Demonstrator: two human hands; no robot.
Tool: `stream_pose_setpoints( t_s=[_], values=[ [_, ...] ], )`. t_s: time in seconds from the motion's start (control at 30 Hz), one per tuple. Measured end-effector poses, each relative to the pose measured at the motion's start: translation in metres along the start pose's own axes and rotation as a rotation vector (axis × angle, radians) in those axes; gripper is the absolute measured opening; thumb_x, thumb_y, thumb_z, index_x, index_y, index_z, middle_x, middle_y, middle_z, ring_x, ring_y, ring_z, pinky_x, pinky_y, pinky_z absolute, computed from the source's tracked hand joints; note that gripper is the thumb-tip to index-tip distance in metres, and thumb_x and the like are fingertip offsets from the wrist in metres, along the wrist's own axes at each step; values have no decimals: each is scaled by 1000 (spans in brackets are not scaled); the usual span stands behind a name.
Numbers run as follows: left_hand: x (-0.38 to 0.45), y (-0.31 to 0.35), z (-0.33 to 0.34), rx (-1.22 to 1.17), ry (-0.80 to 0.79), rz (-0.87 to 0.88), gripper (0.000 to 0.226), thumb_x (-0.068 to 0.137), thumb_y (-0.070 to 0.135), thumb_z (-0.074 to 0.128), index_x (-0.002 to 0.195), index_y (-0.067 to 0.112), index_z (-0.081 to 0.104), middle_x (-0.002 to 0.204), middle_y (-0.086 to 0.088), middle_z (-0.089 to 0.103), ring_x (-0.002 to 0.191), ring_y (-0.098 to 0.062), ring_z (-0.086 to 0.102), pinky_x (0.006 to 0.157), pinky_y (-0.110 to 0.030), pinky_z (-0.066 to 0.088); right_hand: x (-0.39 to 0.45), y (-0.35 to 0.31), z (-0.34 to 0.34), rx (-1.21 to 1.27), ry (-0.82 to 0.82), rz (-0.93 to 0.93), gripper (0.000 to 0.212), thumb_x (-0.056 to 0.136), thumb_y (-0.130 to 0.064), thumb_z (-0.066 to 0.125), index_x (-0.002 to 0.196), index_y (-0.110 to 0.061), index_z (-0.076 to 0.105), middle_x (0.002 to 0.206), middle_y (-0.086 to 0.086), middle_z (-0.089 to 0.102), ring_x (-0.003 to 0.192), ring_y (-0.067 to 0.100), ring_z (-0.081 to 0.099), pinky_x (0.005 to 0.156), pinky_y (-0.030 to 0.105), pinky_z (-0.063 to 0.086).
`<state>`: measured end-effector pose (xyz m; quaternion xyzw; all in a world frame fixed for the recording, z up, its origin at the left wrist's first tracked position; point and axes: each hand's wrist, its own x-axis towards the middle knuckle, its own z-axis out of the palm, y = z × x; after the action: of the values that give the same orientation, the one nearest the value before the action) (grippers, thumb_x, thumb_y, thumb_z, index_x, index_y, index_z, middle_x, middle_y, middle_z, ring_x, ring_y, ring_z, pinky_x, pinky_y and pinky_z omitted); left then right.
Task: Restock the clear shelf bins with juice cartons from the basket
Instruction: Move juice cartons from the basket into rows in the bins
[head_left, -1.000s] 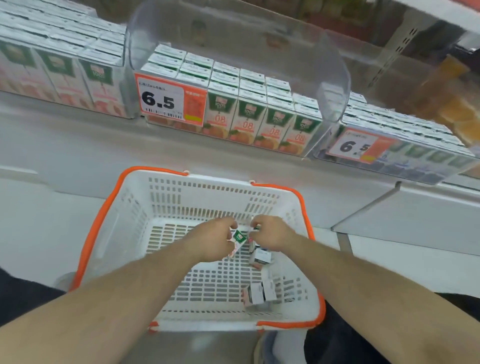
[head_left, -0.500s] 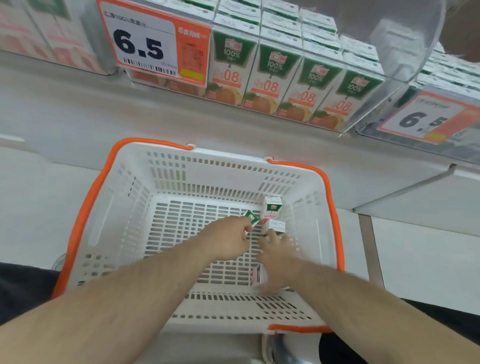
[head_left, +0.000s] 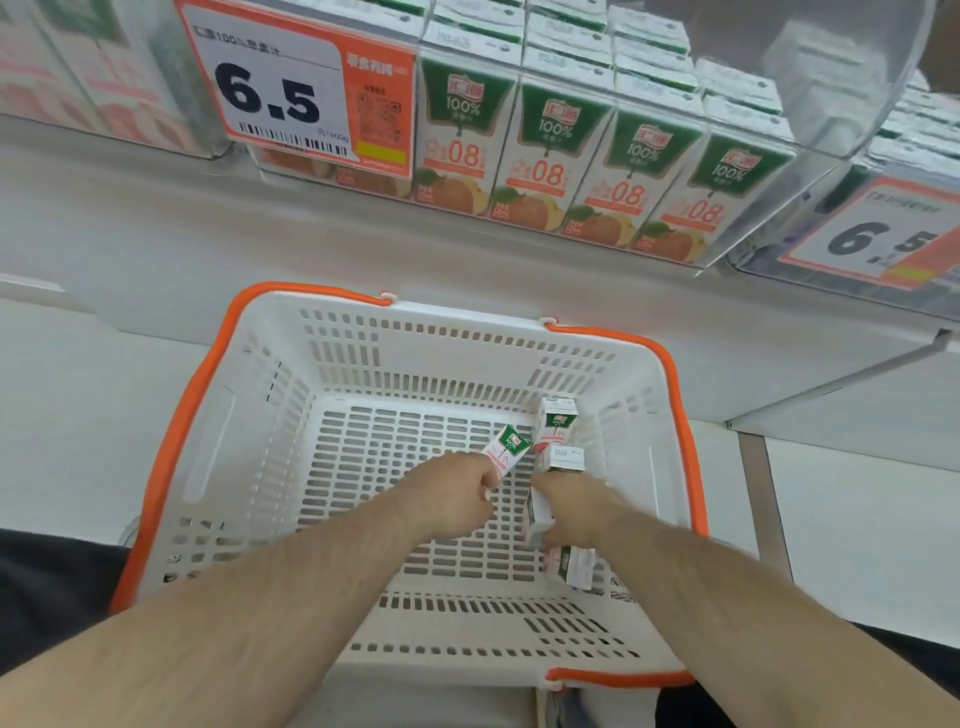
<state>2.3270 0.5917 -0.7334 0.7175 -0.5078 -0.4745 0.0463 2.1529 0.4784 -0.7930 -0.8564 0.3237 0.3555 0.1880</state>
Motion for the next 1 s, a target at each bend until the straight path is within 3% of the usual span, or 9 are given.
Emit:
stream_pose_setpoints(
  t_s=[0.17,0.3,0.37,0.47,0.6,0.7,0.8,0.9,1.0],
  values=[
    [-9,5,-5,59,-68,83,58,88,27,64,141,21,43,135,0,47,110,-17,53,88,-29,48,-11,-8,-49,153,-13,-33,85,69,-35,86,140,-19,44,130,2,59,113,21,57,87,28,46],
    [-23,19,-20,-82,-25,159,100,71,44,82,149,27,22,142,5,36,123,-16,45,99,-30,43,-44,-23,-101,311,-26,-116,58,62,-41,90,108,-28,58,104,-8,57,94,15,55,76,28,45],
    [-34,31,-29,-250,-22,187,92,69,40,85,142,29,30,128,9,50,107,-10,57,86,-27,52,-68,-33,-125,405,3,-156,50,62,-35,90,97,-19,58,93,-2,55,84,18,54,72,33,44],
    [-51,43,-44,-420,30,197,60,68,29,87,115,29,49,103,5,65,80,-11,66,64,-27,58,-105,-47,-153,529,37,-185,52,62,-21,90,102,-18,57,101,2,64,92,20,64,78,37,53],
    [-80,49,-82,-518,71,181,61,61,11,87,113,20,56,101,-1,69,88,-18,70,74,-37,61,-146,-56,-177,576,111,-192,68,68,-14,88,121,-27,48,116,-5,59,99,13,62,80,25,52],
    [-106,51,-116,-677,143,203,53,69,-8,74,113,18,57,100,-6,70,82,-20,67,68,-33,57,-171,-58,-192,761,219,-194,74,63,-11,89,122,-31,48,124,2,51,98,25,64,78,33,56],
    [-133,53,-149,-848,170,228,42,73,-17,64,106,8,56,94,-11,68,78,-22,62,57,-29,51,-187,-58,-204,1038,337,-273,64,65,8,83,114,-22,54,115,15,54,86,29,64,72,38,58],
    [-155,53,-168,-1012,94,321,49,58,-12,64,104,1,55,89,-11,65,85,-29,66,62,-36,59,-196,-63,-210,1227,421,-353,66,68,25,71,118,-15,53,102,16,59,80,25,64,66,32,56],
    [-169,50,-171,-1109,33,446,44,52,-2,62,96,2,58,78,-9,67,76,-27,66,66,-39,58,-206,-72,-213,1245,514,-415,81,64,27,68,129,-17,50,105,11,63,78,21,67,64,31,55]
  ],
)
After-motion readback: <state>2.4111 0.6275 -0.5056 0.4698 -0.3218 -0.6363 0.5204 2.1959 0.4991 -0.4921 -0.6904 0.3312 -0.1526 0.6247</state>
